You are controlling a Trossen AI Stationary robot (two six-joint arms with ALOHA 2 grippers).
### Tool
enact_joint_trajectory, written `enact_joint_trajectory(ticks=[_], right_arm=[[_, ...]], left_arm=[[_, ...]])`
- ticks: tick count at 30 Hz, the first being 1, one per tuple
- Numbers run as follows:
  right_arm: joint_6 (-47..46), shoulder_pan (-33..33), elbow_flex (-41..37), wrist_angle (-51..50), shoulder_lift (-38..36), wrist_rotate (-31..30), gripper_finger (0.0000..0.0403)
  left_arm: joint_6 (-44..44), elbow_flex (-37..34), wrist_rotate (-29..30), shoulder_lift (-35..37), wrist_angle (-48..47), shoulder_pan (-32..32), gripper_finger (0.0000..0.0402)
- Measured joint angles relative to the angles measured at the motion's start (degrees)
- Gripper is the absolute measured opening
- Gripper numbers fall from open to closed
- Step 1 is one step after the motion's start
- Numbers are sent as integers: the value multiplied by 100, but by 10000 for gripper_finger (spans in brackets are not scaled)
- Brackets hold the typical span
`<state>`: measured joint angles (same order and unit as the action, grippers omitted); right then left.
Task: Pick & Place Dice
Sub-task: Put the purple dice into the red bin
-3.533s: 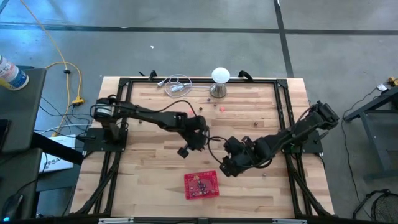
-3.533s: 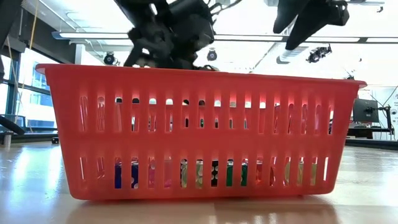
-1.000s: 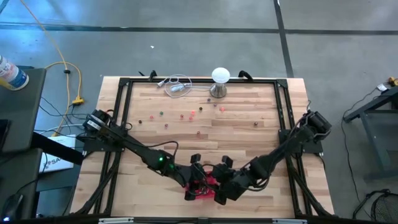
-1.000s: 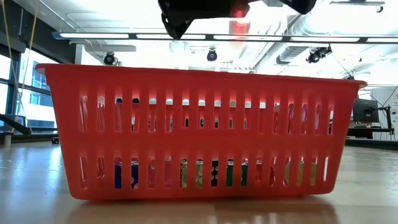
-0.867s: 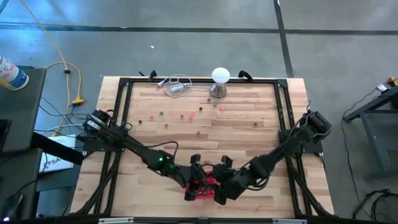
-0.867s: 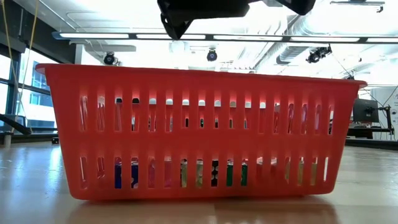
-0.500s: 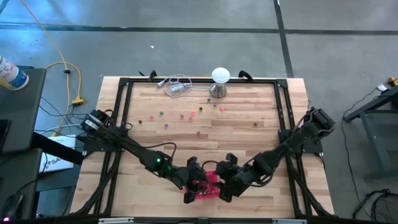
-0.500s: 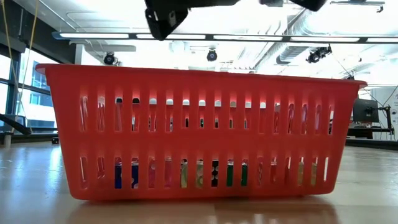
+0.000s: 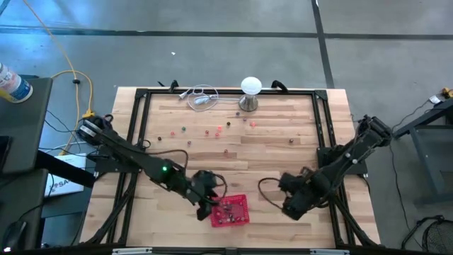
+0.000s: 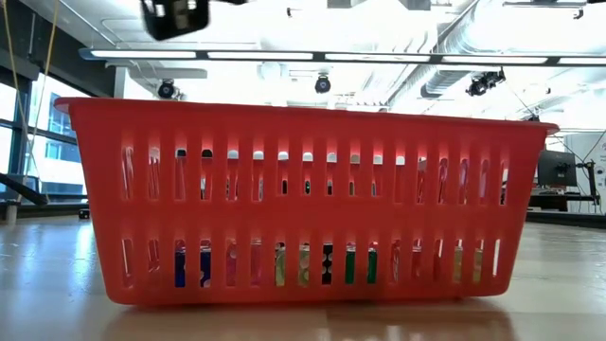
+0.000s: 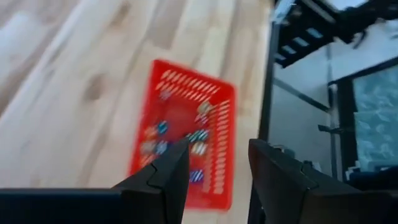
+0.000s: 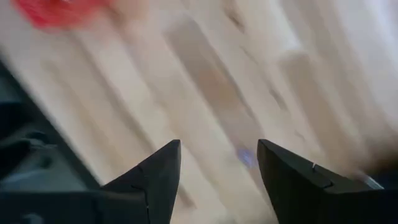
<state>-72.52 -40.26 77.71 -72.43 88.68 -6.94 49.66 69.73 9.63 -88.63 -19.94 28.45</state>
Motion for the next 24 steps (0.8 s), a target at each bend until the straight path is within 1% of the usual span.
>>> enact_joint_trajectory(ticks=[2,4,9,11,12,16,18,21,24], right_arm=[[-89,-8,0,-407,-8,215,203],[14,-6,0,-453,-4,526,203],[794,-26,0,-145,-4,1395,203],[1020,-28,0,-299,-4,1664,200],[1125,-30,0,-443,-5,1698,197],[1485,-26,0,-977,-166,1577,184],[1541,-26,0,-1005,-372,1466,174],[1282,11,-12,-999,-840,1012,156],[785,158,-292,-917,-1351,617,136]], left_arm=[[266,0,-2,223,-493,-36,158],[519,0,0,416,-925,-53,158],[887,0,-2,824,-1728,-49,158],[1012,-2,0,955,-1922,-49,158],[1025,-2,12,1012,-1984,-49,158],[1042,-2,20,1163,-2140,-51,158],[1042,-2,20,1181,-2194,-59,158],[998,-5,18,1177,-2280,-93,158],[910,-7,24,1177,-2307,-101,158]])
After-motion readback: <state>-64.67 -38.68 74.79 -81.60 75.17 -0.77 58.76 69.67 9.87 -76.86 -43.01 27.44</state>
